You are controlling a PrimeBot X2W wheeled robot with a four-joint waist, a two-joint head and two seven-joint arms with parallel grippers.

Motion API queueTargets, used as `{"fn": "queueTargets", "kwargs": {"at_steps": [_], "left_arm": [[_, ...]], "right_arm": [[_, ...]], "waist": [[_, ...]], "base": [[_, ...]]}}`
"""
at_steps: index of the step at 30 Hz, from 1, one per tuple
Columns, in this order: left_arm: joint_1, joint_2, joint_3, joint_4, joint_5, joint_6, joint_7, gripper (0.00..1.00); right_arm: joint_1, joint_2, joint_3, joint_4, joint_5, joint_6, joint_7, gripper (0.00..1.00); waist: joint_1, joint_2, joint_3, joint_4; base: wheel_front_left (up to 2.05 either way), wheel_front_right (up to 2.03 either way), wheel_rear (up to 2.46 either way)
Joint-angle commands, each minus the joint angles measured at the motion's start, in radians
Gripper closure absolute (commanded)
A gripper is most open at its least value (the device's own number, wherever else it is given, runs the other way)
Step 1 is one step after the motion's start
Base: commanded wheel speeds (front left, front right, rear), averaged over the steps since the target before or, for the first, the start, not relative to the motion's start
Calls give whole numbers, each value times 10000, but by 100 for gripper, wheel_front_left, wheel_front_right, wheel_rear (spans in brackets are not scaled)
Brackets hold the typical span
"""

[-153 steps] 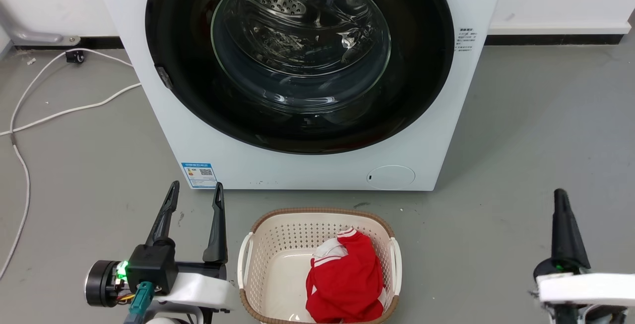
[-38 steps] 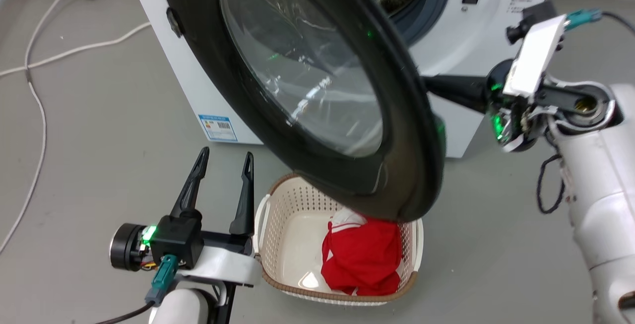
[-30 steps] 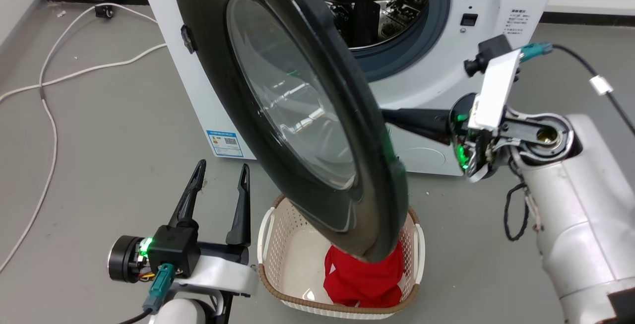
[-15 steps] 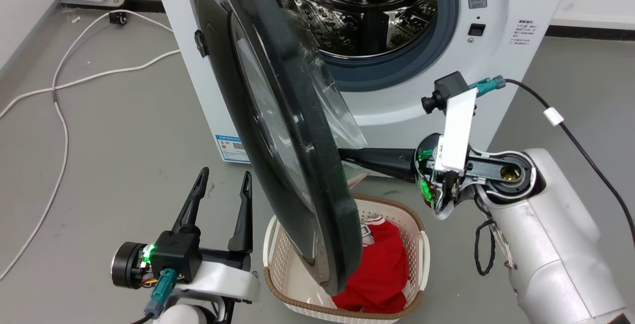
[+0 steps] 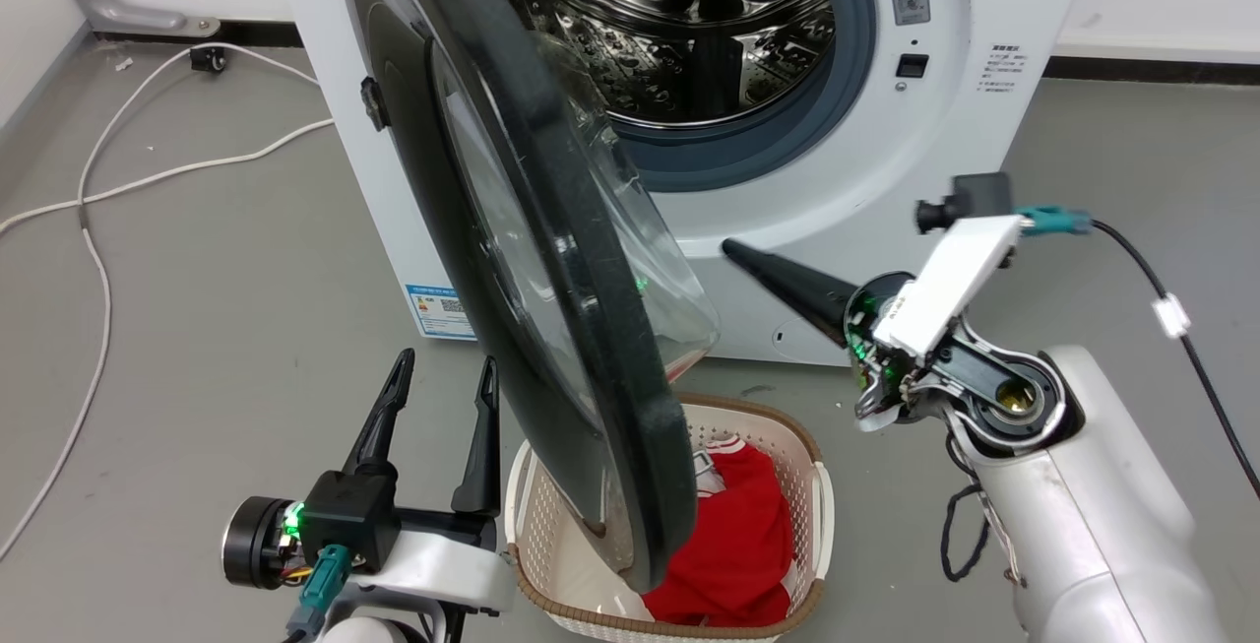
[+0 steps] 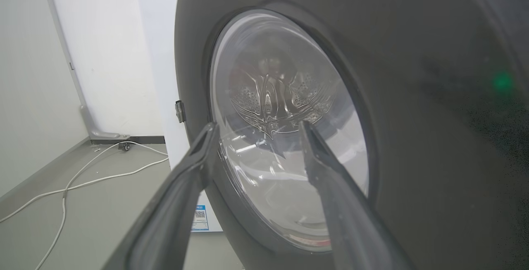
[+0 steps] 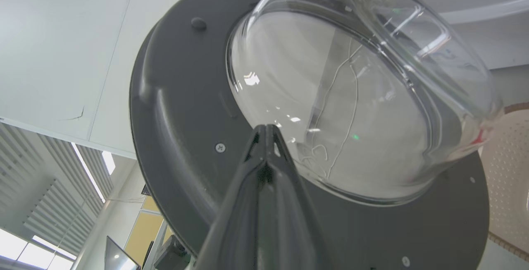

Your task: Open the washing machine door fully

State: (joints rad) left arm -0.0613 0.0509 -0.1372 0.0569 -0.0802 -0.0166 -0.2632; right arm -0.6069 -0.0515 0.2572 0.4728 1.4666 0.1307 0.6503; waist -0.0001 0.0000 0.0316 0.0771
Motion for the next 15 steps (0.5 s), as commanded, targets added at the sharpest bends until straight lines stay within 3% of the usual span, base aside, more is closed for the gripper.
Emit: {"fn": "queueTargets", "kwargs": {"at_steps": [1,10,11,13,14,15], "left_arm": [[125,-9,43,19,-25,29,-23,0],[250,-6,321,-13,-14,80,-23,0],[279,-6,368,-21,-6,91,-23,0],[340,-10,437,-19,1,95,-23,0],[363,-9,472,-17,11,90,-23,0],[369,-7,506,-16,15,87,-23,0]], "right_arm": [[297,21,-209,-151,-223,0,-684,100],[2255,-392,-1734,-1439,-678,0,-3540,100],[2526,-461,-1862,-1628,-797,0,-3813,88],[3138,-532,-2040,-2023,-1084,0,-4346,54],[3455,-573,-2151,-2217,-1273,0,-4668,18],[3763,-582,-2246,-2402,-1434,0,-4970,0]], "waist": [[1,0,-19,-85],[1,0,-129,-384],[1,0,-121,-426],[1,0,-156,-493],[1,0,-163,-514],[1,0,-164,-530]], "base": [[0,0,0],[0,0,0],[0,0,0],[0,0,0],[0,0,0],[0,0,0]]}}
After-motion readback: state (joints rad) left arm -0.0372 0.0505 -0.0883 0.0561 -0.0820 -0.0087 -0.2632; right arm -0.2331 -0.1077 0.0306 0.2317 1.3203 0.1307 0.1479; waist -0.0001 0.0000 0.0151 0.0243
